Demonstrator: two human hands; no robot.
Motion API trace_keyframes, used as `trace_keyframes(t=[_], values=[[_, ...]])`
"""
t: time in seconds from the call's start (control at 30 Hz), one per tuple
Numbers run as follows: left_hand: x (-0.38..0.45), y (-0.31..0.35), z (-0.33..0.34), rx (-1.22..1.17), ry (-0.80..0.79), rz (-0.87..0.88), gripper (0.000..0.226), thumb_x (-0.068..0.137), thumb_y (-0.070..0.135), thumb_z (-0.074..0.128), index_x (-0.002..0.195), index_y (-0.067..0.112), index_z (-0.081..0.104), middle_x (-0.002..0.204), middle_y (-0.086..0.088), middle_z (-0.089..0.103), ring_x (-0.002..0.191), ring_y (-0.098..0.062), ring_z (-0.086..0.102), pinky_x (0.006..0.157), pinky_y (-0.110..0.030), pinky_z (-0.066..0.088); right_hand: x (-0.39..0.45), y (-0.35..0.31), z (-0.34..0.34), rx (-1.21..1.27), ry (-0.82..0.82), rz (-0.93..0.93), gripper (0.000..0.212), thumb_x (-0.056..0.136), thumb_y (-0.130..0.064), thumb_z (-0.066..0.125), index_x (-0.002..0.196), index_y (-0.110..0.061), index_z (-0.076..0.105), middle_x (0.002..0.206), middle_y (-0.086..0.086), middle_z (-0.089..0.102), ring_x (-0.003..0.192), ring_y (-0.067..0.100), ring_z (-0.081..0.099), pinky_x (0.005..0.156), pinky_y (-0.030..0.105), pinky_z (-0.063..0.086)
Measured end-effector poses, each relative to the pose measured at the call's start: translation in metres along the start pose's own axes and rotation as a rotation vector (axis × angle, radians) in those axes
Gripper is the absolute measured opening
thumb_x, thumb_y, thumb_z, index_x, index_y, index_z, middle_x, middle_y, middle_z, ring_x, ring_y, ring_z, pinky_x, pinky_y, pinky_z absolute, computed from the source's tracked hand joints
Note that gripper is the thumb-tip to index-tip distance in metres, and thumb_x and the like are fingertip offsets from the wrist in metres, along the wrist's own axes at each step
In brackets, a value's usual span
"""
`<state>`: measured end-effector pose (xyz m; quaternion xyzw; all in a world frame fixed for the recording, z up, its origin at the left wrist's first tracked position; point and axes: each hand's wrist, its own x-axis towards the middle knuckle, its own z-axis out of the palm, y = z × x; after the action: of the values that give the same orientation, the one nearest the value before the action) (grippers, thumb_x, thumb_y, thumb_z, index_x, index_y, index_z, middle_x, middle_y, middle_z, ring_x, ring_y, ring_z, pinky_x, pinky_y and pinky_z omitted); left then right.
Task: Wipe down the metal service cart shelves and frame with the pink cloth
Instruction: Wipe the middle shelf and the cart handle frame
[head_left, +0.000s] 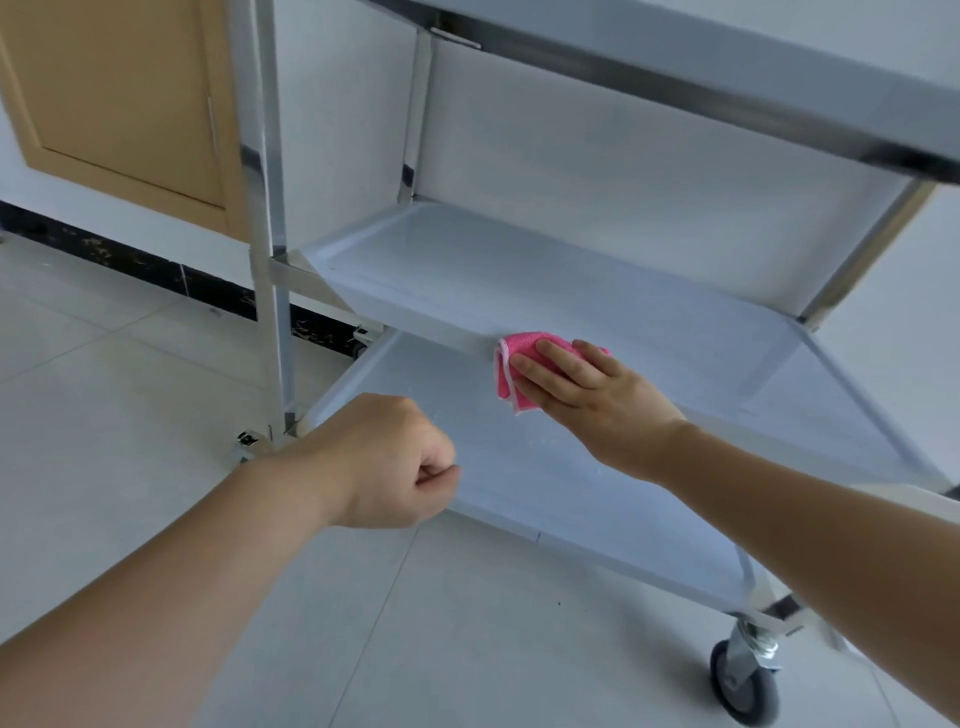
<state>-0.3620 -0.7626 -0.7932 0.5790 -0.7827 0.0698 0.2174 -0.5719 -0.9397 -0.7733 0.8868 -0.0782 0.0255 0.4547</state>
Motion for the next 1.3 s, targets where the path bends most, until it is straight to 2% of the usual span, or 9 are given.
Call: trace_keyframes(t=[0.17, 0.3, 0.47, 0.67, 0.9, 0.97, 1.07, 1.13, 1.3], values=[[0.018, 0.016, 0.008, -0.029, -0.020, 0.054, 0.039, 0.078, 0.032, 0.047, 0.051, 0.011, 0.026, 0.045, -0.008, 0.033, 0.047, -0.021, 0.026, 0.044, -0.023, 0.021, -0.035, 0.009, 0.008, 0.031, 0.027, 0.033, 0.053, 0.089, -0.013, 0.029, 0.140, -0.016, 0.040, 0.148, 0.002, 0.037, 0.133, 0.027, 0.039, 0.106, 0.045, 0.036], [0.037, 0.027, 0.015, -0.058, -0.037, 0.079, 0.042, 0.078, 0.037, 0.046, 0.050, 0.015, 0.026, 0.046, -0.007, 0.036, 0.047, -0.023, 0.034, 0.047, -0.024, 0.024, -0.065, 0.013, 0.015, 0.045, 0.047, 0.064, 0.055, 0.085, -0.011, 0.043, 0.139, -0.017, 0.041, 0.148, 0.001, 0.037, 0.133, 0.028, 0.039, 0.107, 0.044, 0.035], [0.055, 0.045, 0.026, -0.066, -0.037, 0.125, 0.041, 0.078, 0.039, 0.046, 0.051, 0.013, 0.028, 0.047, -0.007, 0.038, 0.048, -0.022, 0.034, 0.046, -0.024, 0.025, -0.105, 0.020, 0.026, 0.042, 0.052, 0.087, 0.052, 0.091, -0.009, 0.031, 0.142, -0.017, 0.037, 0.150, 0.001, 0.032, 0.136, 0.027, 0.035, 0.109, 0.044, 0.032], [0.075, 0.067, 0.038, -0.081, -0.036, 0.189, 0.041, 0.079, 0.039, 0.045, 0.052, 0.013, 0.028, 0.048, -0.007, 0.039, 0.049, -0.023, 0.035, 0.045, -0.021, 0.024, -0.146, 0.028, 0.035, 0.032, 0.055, 0.108, 0.054, 0.090, -0.010, 0.041, 0.143, -0.018, 0.035, 0.152, 0.000, 0.026, 0.138, 0.027, 0.031, 0.110, 0.045, 0.032], [0.102, 0.095, 0.051, -0.113, -0.017, 0.249, 0.041, 0.077, 0.037, 0.048, 0.052, 0.013, 0.026, 0.047, -0.007, 0.035, 0.050, -0.022, 0.029, 0.044, -0.021, 0.022, -0.197, 0.040, 0.042, 0.009, -0.025, 0.127, 0.051, 0.096, -0.009, 0.020, 0.145, -0.019, 0.028, 0.153, 0.000, 0.022, 0.141, 0.026, 0.022, 0.113, 0.045, 0.024], [0.110, 0.103, 0.053, -0.120, -0.014, 0.263, 0.041, 0.078, 0.037, 0.048, 0.052, 0.013, 0.026, 0.047, -0.007, 0.035, 0.049, -0.021, 0.028, 0.044, -0.022, 0.023, -0.215, 0.044, 0.045, -0.005, -0.034, 0.128, 0.053, 0.094, -0.008, 0.028, 0.146, -0.020, 0.026, 0.153, 0.000, 0.021, 0.141, 0.026, 0.019, 0.113, 0.046, 0.021], [0.122, 0.112, 0.055, -0.140, -0.011, 0.273, 0.041, 0.078, 0.036, 0.048, 0.052, 0.013, 0.026, 0.046, -0.006, 0.032, 0.049, -0.020, 0.026, 0.044, -0.023, 0.023, -0.238, 0.049, 0.048, -0.021, -0.049, 0.144, 0.067, 0.085, -0.010, 0.059, 0.144, -0.020, 0.030, 0.152, 0.000, 0.023, 0.141, 0.026, 0.021, 0.113, 0.046, 0.024], [0.127, 0.117, 0.057, -0.144, -0.010, 0.282, 0.041, 0.078, 0.037, 0.047, 0.052, 0.013, 0.026, 0.046, -0.005, 0.031, 0.049, -0.021, 0.026, 0.044, -0.023, 0.022, -0.252, 0.052, 0.046, -0.022, -0.065, 0.158, 0.071, 0.082, -0.010, 0.064, 0.144, -0.020, 0.032, 0.151, 0.000, 0.025, 0.140, 0.027, 0.023, 0.112, 0.046, 0.027], [0.135, 0.128, 0.064, -0.126, -0.028, 0.315, 0.041, 0.078, 0.037, 0.046, 0.052, 0.012, 0.026, 0.046, -0.006, 0.031, 0.050, -0.021, 0.025, 0.044, -0.023, 0.020, -0.289, 0.060, 0.045, -0.024, -0.130, 0.177, 0.066, 0.085, -0.004, 0.041, 0.146, -0.019, 0.022, 0.154, 0.001, 0.021, 0.141, 0.027, 0.018, 0.112, 0.051, 0.018]])
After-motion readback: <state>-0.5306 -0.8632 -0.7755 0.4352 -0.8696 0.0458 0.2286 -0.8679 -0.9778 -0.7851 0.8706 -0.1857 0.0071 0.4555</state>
